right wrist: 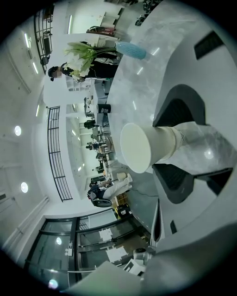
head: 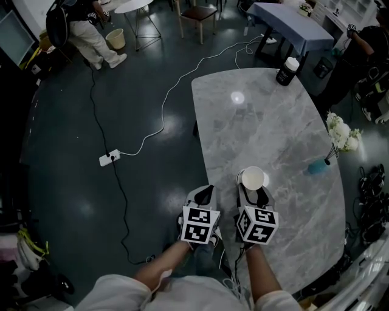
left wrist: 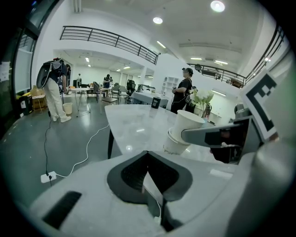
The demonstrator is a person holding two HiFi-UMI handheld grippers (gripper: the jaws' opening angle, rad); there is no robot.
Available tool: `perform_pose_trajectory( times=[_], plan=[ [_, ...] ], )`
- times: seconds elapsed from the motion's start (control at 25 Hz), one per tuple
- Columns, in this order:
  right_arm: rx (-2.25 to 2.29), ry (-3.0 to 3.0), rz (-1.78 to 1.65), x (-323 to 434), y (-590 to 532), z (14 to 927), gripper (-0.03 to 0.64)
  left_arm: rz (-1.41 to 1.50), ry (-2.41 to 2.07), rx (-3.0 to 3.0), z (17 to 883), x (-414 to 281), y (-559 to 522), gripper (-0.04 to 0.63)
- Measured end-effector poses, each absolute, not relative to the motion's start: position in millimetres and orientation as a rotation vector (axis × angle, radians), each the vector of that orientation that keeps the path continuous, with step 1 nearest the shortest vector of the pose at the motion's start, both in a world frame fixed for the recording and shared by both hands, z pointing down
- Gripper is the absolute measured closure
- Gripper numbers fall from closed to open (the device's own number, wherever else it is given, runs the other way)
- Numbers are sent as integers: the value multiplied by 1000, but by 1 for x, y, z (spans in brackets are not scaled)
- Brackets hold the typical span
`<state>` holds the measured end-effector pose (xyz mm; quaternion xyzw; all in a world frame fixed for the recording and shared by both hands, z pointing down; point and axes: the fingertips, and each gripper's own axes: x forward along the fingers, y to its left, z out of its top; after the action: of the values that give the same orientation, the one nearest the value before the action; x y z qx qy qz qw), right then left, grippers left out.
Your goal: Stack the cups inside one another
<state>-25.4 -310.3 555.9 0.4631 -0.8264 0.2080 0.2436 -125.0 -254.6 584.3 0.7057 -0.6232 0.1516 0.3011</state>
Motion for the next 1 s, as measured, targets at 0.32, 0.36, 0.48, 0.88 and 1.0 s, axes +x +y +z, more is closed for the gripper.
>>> perform_pose_trajectory(
  times=[0.32, 0.36, 0.48, 0.88, 1.0],
  plan=[
    [1295, -2258, 580, -18, -303, 558, 399, 405, -1647, 1866, 588, -123, -246, 600],
    [1302, -2258, 582, -17, -302, 557, 399, 405, -1646, 1868, 588, -122, -245, 600],
    [1330, -2253, 588, -13, -297, 553, 400, 402, -1641, 1879, 585, -121, -240, 600],
    [1419, -2266, 574, 2, -269, 525, 432, 393, -1624, 1943, 565, -116, -216, 600],
    [1458, -2263, 557, 7, -259, 519, 472, 392, -1619, 1972, 560, -116, -207, 600]
  ],
)
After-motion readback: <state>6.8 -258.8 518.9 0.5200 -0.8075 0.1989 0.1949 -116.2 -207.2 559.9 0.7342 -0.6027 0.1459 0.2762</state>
